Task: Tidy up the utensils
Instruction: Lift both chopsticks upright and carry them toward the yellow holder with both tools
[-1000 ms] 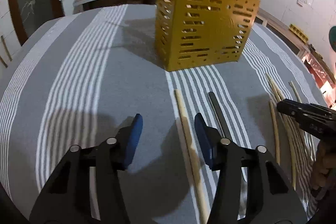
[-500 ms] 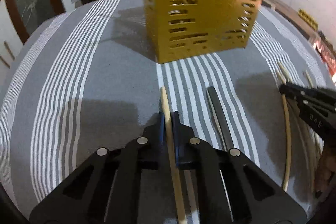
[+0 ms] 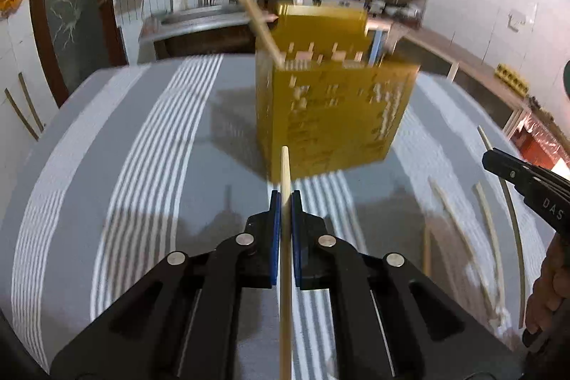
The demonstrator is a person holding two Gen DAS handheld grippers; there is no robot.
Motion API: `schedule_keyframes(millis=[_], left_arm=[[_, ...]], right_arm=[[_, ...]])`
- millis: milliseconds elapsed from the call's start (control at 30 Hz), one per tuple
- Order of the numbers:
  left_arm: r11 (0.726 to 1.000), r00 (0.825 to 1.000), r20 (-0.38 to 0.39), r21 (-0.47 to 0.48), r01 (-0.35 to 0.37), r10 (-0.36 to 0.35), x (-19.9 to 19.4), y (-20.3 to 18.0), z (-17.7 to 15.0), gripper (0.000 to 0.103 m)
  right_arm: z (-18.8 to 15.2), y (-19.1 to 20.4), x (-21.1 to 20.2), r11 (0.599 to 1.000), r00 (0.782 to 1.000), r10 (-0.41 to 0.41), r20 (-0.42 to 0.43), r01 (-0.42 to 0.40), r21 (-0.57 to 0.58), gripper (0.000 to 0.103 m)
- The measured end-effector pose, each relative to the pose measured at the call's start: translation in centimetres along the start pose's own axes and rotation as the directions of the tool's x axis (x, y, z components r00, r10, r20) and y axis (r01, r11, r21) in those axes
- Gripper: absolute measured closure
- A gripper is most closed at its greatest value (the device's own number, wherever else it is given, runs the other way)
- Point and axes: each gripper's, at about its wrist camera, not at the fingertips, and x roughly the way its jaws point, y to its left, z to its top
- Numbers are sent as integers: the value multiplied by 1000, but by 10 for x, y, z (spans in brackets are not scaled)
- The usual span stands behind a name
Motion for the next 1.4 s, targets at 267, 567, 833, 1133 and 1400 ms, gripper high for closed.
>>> schedule_keyframes(millis=[267,567,833,1133,1400], left_arm=[[999,990,140,23,29,-32,-56,-5,28,98],[997,970,232,19,74,-76,-93,-4,37,98],[995,961,258,-1,100,-97,-101,3,39,98],[996,966,244,-8,90,-85,-96,1,40,98],[997,967,241,0,83,-81,-94,-1,40,98]], right_arm=[[23,4,-50,999,987,35,155,-31,-23,97],[29,14,-83,998,972,52,230,-41,-54,97],[32,15,-94,996,965,65,254,-49,-70,97],[31,14,-96,996,963,66,261,-48,-73,97],[28,16,-92,995,965,71,254,-52,-82,97]])
